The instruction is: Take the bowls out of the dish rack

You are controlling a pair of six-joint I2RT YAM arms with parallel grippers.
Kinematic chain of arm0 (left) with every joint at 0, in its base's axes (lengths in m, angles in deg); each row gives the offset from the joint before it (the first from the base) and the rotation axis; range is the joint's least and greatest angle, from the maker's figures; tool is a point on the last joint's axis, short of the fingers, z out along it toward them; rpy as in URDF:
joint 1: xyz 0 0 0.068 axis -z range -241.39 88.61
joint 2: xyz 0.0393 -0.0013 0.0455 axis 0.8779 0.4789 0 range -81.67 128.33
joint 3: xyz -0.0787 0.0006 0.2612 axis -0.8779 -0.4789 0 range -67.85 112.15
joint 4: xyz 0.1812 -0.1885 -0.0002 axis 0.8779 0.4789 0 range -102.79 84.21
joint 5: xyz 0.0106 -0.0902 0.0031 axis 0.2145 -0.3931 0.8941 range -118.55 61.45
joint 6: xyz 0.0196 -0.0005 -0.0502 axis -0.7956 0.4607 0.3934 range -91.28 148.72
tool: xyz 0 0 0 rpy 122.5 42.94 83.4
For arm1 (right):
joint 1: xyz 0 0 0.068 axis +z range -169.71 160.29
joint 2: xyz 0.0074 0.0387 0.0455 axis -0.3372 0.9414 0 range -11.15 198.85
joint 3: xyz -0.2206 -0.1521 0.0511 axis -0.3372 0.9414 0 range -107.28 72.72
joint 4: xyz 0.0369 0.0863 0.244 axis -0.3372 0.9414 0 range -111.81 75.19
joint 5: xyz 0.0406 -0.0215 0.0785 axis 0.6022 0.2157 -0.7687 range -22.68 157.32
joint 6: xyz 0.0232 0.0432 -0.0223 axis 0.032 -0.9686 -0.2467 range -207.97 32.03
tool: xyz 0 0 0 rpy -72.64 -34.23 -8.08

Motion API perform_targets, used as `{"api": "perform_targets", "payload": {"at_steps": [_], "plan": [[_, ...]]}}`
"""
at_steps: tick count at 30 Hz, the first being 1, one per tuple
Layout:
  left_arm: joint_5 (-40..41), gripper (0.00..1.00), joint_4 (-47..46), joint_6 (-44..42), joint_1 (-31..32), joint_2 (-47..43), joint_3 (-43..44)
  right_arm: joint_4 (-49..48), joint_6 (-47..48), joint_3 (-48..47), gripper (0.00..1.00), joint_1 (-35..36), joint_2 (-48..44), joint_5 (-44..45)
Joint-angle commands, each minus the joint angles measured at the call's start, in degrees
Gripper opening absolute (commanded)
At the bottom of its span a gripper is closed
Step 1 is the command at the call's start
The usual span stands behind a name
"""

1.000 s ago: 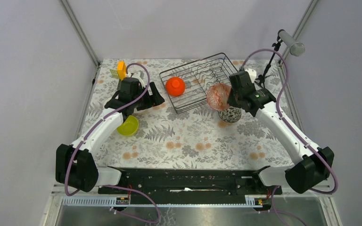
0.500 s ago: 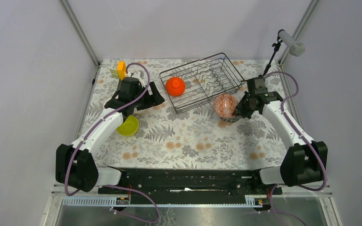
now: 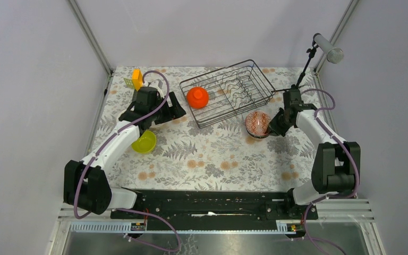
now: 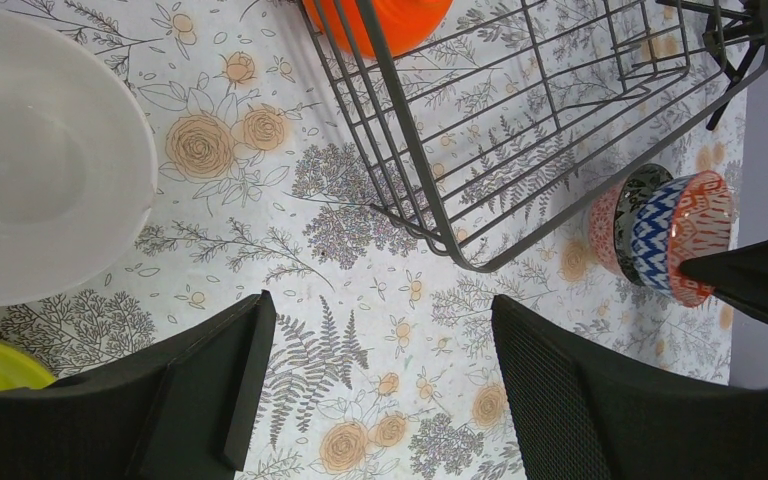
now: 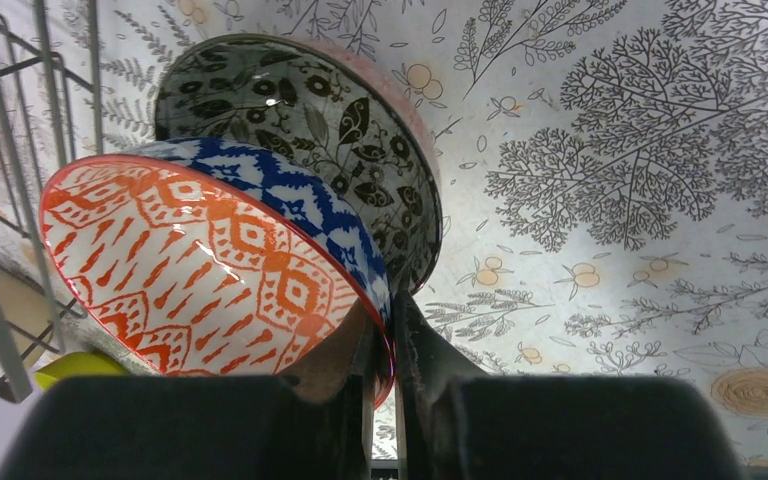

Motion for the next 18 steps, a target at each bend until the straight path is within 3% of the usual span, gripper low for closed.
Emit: {"api": "perform_targets", "payload": {"at_steps": [1, 13, 18], "plan": [[0.46, 0.84, -2.13, 1.27, 0.03, -0.14, 2.85, -4.30, 0.91, 0.99, 0.00, -0.20, 1.60, -2.88], [0.98, 0.84, -1.39, 0.87, 0.04, 1.12, 4.31, -6.85, 2.25, 0.50, 0.06, -0.60, 5.27, -0.45], [1.08, 0.84, -1.42, 0.82, 0.12, 1.15, 4.54, -6.07, 3.44, -1.18, 0.24, -0.59, 5.83, 1.29]]}}
